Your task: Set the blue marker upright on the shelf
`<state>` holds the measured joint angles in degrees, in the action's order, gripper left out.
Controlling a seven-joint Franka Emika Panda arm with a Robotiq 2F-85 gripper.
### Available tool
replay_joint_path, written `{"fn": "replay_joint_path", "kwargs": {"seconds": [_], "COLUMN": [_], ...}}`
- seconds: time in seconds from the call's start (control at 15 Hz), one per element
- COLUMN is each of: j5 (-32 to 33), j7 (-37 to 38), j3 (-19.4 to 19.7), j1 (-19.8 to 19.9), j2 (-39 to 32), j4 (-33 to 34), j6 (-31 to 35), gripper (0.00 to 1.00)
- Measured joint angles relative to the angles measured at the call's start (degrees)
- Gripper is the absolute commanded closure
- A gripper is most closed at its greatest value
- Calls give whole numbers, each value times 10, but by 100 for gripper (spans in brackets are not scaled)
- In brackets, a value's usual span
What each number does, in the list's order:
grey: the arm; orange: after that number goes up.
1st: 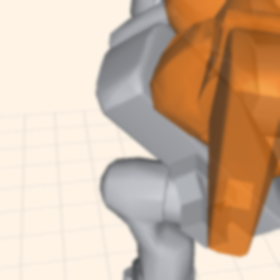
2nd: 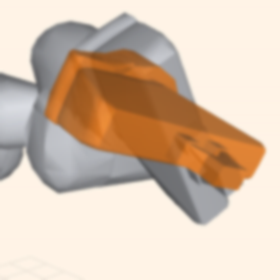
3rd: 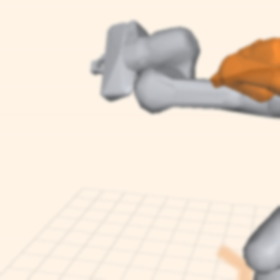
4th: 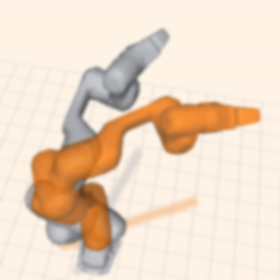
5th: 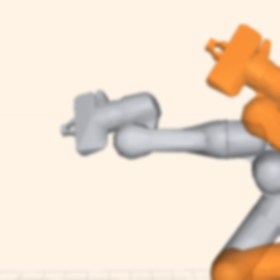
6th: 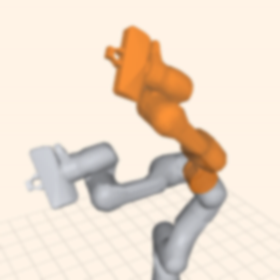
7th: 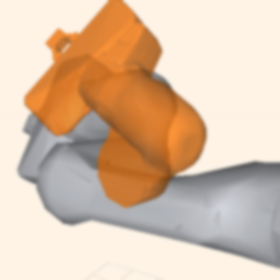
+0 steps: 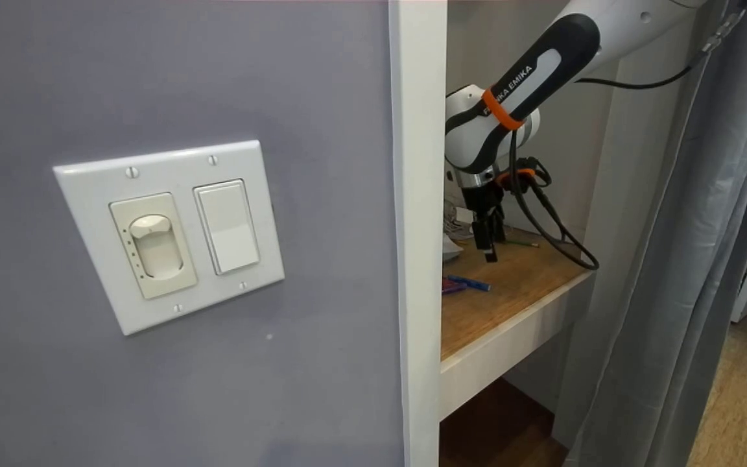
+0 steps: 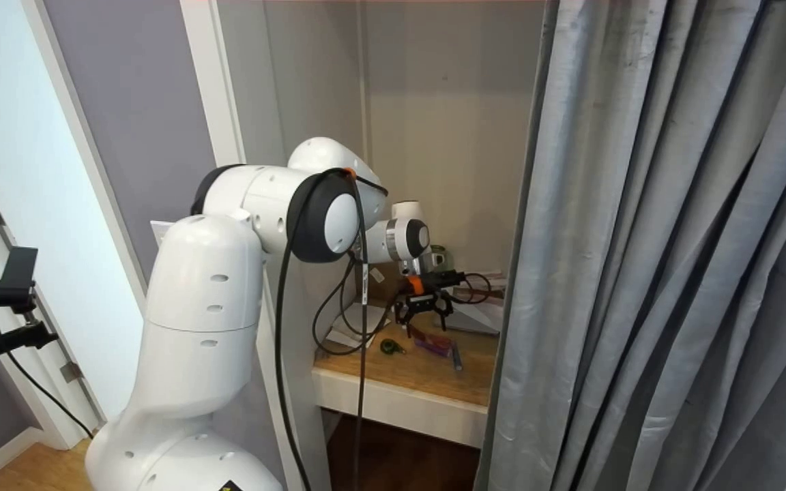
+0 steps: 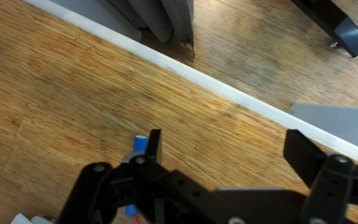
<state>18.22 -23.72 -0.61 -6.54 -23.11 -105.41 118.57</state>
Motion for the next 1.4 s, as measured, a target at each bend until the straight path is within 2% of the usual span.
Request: {"fn": "replay_joint_path", "kwargs": {"seconds": [0.27, 0.47, 1.0, 1.13, 1.2, 1.4], "j5": [1, 13, 102, 109, 109, 109], "j7": [5, 14, 28, 28, 28, 28], "j3": [0, 0, 8, 11, 12, 17], "j1": [1, 2, -8, -9, -9, -9], "j2": [-4, -37, -169, -194, -206, -238], "j4": [1, 18, 130, 163, 178, 220], "j6": [2, 17, 39, 39, 39, 38], "gripper": [0, 0, 1, 9, 24, 44]}}
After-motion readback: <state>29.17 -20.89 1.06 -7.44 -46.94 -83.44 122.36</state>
